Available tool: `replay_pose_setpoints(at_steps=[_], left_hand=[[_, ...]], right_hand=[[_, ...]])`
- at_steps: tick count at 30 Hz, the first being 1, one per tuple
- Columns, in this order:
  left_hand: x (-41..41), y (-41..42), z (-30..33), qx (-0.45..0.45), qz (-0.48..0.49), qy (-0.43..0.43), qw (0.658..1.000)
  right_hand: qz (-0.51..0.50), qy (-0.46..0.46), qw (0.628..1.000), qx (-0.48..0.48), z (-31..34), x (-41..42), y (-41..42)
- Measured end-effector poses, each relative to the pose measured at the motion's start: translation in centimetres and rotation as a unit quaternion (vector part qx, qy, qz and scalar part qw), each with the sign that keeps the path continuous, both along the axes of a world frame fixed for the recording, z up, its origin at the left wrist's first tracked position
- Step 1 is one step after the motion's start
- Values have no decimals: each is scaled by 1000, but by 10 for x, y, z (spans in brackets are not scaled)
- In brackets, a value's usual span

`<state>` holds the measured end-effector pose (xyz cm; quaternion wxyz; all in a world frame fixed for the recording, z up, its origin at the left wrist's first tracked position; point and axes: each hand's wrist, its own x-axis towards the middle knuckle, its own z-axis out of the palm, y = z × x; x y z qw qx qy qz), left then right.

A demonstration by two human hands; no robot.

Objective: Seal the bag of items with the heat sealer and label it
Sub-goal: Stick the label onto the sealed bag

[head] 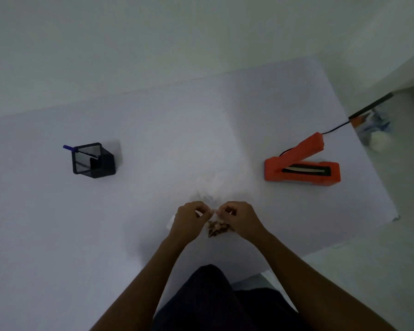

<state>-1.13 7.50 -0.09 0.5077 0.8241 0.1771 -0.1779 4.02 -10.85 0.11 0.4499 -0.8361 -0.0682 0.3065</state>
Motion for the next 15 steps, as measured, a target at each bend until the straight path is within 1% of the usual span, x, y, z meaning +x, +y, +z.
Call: replay_pose_setpoints(at_steps=[4, 9, 15], left_hand=[[4, -13, -15, 22, 21, 23, 999], [11, -21, -26, 25, 46, 50, 997], [26, -24, -37, 70, 58, 70, 993]], right_hand=[[7, 18, 1000, -19, -19, 15, -10], [58, 33, 997, -45, -36, 31, -8], [79, 43, 994, -69, -46, 45, -1]])
